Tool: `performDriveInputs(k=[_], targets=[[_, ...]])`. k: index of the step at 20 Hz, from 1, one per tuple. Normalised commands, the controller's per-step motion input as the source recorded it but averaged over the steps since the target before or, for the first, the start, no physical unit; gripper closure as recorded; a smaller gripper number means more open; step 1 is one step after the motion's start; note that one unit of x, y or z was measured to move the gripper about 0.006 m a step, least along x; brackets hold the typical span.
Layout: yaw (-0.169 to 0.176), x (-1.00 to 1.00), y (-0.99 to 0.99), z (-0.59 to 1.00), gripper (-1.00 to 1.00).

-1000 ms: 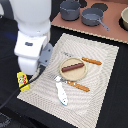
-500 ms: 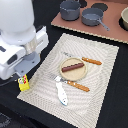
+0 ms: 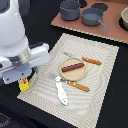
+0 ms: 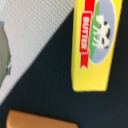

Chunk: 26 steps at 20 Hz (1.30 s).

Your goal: Interact with the objects in diverse but meaningful ways.

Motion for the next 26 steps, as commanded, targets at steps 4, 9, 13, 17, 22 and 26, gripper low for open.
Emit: performDriveInputs(k=[4, 9, 13, 17, 22, 26], targets=[[-0.079, -0.44, -0.14, -0.46, -1.00], [-0.076, -0.64, -0.17, -0.15, -1.00], [-0.068, -0.57, -0.13, 0.03, -1.00], [-0.045, -0.15, 0.00, -0.53, -1.00], [-0.023, 0.00, 0.05, -0.64, -1.00], [-0.010, 0.00, 0.07, -0.55, 1.00]])
